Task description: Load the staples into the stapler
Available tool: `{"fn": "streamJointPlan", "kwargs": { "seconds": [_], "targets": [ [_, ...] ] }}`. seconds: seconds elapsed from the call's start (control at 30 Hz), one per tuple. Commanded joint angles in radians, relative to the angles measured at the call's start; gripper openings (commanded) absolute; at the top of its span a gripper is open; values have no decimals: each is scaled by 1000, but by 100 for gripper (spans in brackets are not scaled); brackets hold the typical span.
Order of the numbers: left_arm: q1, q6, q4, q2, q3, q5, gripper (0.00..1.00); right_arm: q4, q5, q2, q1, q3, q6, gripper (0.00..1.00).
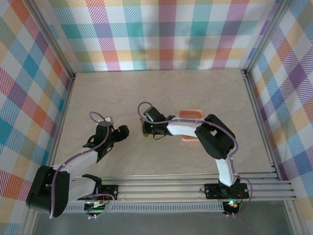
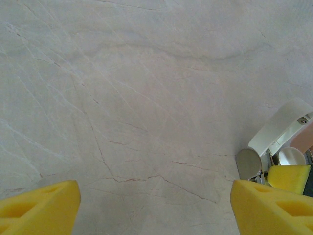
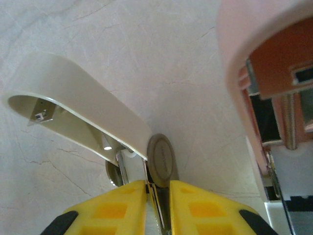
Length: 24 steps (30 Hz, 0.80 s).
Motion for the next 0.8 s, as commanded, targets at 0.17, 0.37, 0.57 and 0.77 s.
{"fn": "streamJointPlan", "kwargs": {
  "seconds": [0.17, 0.37, 0.57, 0.77],
  "targets": [
    [7, 12, 26, 0, -6, 9, 80, -75, -2, 12, 12, 8, -22, 17],
    [7, 9, 25, -8, -5, 17, 80, -57, 20, -14, 14, 17, -44, 21],
    [7, 3, 16, -1, 25, 51, 80, -16, 59, -73, 17, -1, -60, 27],
    [7, -9, -21, 15, 95, 100, 80, 28, 128, -185, 36, -80, -47, 31]
  ]
}}
